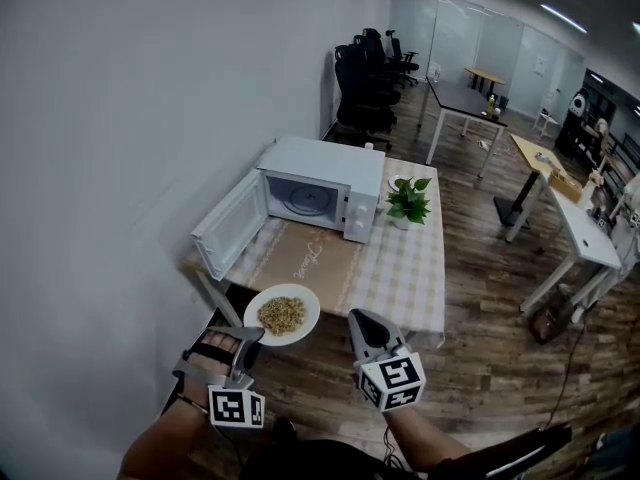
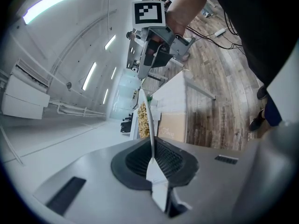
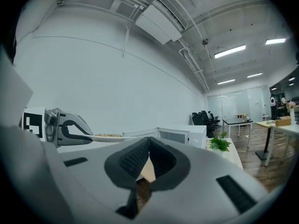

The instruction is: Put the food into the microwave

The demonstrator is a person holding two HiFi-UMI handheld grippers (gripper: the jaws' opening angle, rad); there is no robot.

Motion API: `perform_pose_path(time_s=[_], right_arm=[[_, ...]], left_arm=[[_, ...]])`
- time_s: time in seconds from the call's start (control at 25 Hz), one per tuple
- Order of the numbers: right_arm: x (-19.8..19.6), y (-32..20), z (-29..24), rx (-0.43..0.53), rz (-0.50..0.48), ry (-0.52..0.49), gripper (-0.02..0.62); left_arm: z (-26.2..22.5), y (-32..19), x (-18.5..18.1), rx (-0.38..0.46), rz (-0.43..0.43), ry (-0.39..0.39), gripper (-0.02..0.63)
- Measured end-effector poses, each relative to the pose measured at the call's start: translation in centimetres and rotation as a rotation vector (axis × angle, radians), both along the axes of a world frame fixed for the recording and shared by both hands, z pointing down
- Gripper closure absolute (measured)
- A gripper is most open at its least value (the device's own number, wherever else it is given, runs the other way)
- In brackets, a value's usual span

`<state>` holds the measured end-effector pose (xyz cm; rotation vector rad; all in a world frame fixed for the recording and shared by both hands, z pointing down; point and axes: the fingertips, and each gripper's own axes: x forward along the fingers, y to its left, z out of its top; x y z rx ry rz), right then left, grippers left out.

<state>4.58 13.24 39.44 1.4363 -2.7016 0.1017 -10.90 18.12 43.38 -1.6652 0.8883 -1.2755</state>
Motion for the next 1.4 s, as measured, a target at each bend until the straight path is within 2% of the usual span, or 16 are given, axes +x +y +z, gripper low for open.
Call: perform_pose_path(time_s=[0.44, 0.84, 1.4], right_arm=[[-3.7, -3.9, 0.2, -0.016, 0.060, 0.026, 0.586], [-6.7, -5.9, 0.7, -0.023, 0.100, 0.047, 0.586], [-7.6, -10.0, 1.5, -0.038, 0.089, 0.055, 0.586]], left_arm=[[0.1, -5.2, -3.7, -0.002, 0.060, 0.026, 0.584], [0.5, -7.9, -7.1, -0.004, 0.100, 0.037, 0.584], [0.5, -12.4, -7.3, -0.006, 0.101, 0.052, 0.584]])
